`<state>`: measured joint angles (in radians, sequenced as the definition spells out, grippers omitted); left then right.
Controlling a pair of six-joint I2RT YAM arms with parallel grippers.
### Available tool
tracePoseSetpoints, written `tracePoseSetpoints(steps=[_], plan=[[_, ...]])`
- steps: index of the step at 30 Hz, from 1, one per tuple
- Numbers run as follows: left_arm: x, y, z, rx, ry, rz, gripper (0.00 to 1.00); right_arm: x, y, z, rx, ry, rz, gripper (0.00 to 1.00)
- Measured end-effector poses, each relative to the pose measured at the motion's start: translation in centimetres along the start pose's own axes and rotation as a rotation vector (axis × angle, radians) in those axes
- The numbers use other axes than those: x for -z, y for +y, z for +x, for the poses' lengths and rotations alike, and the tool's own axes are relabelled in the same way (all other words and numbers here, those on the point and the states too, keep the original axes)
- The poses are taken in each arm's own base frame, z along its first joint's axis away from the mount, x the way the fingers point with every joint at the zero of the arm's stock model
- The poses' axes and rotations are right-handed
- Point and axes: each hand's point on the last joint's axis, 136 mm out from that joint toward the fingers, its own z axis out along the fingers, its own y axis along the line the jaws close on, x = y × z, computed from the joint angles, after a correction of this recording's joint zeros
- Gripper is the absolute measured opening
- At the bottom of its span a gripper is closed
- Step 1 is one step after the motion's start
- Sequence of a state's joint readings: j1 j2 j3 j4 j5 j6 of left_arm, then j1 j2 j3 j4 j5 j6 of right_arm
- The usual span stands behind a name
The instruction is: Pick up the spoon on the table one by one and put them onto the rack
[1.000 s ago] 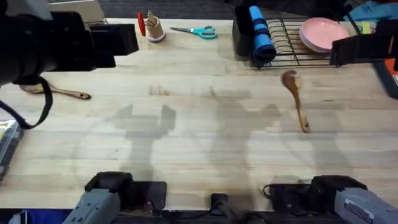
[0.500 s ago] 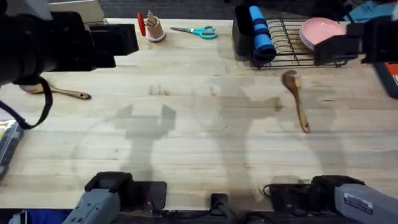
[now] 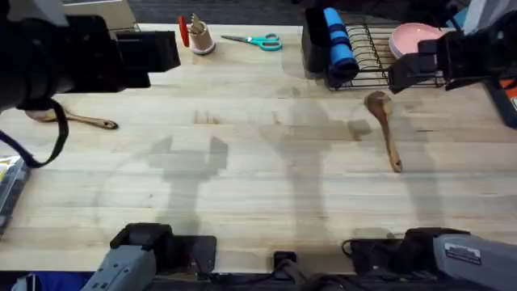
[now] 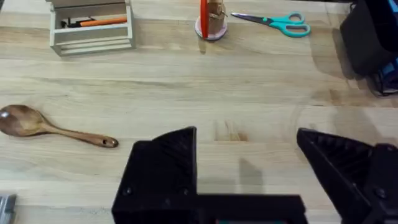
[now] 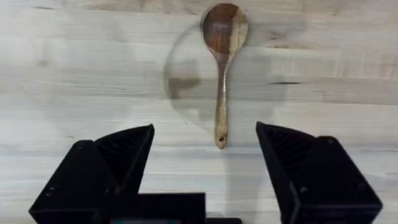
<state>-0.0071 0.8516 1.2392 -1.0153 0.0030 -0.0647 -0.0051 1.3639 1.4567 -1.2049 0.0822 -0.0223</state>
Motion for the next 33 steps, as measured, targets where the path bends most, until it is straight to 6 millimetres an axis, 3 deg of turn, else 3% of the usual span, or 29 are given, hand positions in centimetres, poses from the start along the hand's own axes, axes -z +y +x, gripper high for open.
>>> tracePoseSetpoints(steps=[12, 22, 33], plan=[[0.0, 0.0, 0.0, 0.000, -0.001, 0.000, 0.994, -2.4, -0.2, 0.6, -0.010, 0.096, 0.012, 0.992], [0.0, 0.0, 0.0, 0.000, -0.001, 0.000, 0.993, -8.3, -3.4, 3.3, -0.127, 0.136, 0.068, 0.992], [0.0, 0.0, 0.0, 0.000, -0.001, 0.000, 0.993, -13.2, -3.1, 5.9, -0.133, 0.140, 0.071, 0.992]])
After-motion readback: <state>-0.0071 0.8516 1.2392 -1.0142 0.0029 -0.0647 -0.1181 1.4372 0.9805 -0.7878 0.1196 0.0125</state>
